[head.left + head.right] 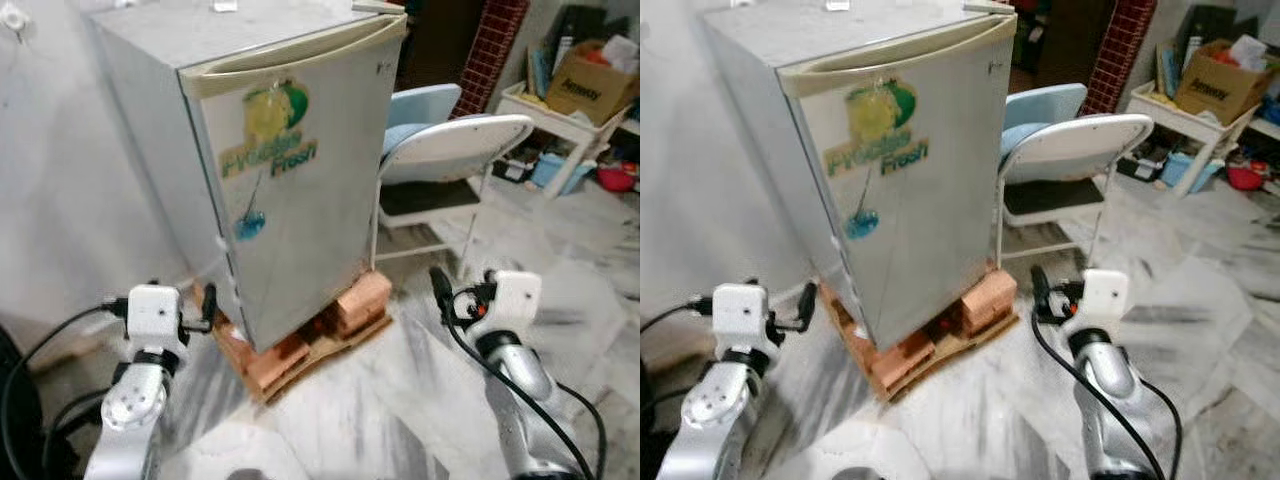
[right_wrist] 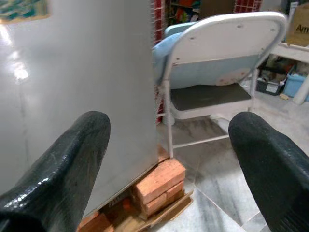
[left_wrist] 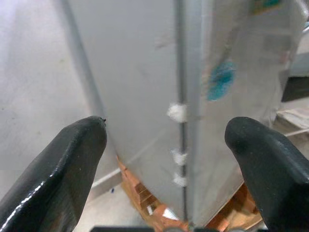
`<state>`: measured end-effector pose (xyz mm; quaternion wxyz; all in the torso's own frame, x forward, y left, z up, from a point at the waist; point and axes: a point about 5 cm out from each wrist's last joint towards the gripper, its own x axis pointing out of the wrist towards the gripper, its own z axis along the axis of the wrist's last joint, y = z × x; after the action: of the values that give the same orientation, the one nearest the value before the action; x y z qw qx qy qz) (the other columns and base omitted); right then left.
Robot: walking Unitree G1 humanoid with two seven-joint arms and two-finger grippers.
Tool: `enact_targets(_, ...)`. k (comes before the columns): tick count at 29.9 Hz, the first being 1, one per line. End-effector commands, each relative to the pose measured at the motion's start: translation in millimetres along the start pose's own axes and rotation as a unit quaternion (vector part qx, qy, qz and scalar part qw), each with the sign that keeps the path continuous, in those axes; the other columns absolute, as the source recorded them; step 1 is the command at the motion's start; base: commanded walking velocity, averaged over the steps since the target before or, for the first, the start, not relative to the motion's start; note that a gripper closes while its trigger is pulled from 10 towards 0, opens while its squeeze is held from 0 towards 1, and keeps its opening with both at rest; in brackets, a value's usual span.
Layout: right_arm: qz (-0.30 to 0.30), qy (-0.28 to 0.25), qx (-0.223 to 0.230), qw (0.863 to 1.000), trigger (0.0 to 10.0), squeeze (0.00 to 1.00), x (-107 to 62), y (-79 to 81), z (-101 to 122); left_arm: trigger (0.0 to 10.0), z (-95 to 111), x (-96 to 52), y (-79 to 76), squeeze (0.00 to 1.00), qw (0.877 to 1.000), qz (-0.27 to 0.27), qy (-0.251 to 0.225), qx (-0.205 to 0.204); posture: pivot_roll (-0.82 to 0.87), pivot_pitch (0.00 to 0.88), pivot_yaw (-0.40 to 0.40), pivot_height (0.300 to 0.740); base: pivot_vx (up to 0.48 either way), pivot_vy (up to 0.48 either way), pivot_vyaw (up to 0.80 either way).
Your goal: Restocking fridge
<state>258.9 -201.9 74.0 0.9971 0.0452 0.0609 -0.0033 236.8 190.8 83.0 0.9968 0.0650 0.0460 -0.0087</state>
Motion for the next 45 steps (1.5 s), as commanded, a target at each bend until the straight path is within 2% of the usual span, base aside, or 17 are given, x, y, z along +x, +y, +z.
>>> enact_targets(1, 0.019, -0.004, 0.001, 1.0, 10.0, 0.0, 1.0, 10.8, 3, 10.0, 1, 0.1, 2.3, 0.0, 1.0, 0.003, -0.003, 0.004, 0.06, 0.0, -0.048, 0.74, 0.0, 0.48, 0.0)
enact_targets(23, 0.028, -0.01, -0.014, 0.999, 10.0, 0.0, 7.4, 15.9, 7, 10.0, 5, 3.3, -0.1, 0.0, 0.999, -0.007, -0.023, 0.022, 0.06, 0.0, -0.05, 0.74, 0.0, 0.472, -0.76)
enact_targets(27, 0.026, -0.011, -0.012, 1.0, 10.0, 0.0, 8.9, 15.2, 8, 10.0, 5, 3.3, 0.9, 0.0, 0.999, -0.005, -0.025, 0.036, 0.06, 0.0, -0.053, 0.74, 0.0, 0.0, -0.8)
enact_targets(37, 0.023, -0.005, -0.013, 1.0, 10.0, 0.0, 7.2, 15.6, 5, 10.0, 5, 0.8, -6.2, 0.0, 0.999, -0.027, -0.033, 0.022, 0.06, 0.0, -0.055, 0.74, 0.025, 0.0, -0.8)
enact_targets(45, 0.023, -0.01, -0.015, 1.0, 10.0, 0.0, 6.3, 14.5, 7, 10.0, 4, 0.1, -8.9, 0.0, 0.999, -0.028, -0.031, 0.018, 0.05, 0.0, -0.058, 0.74, 0.311, 0.352, -0.8)
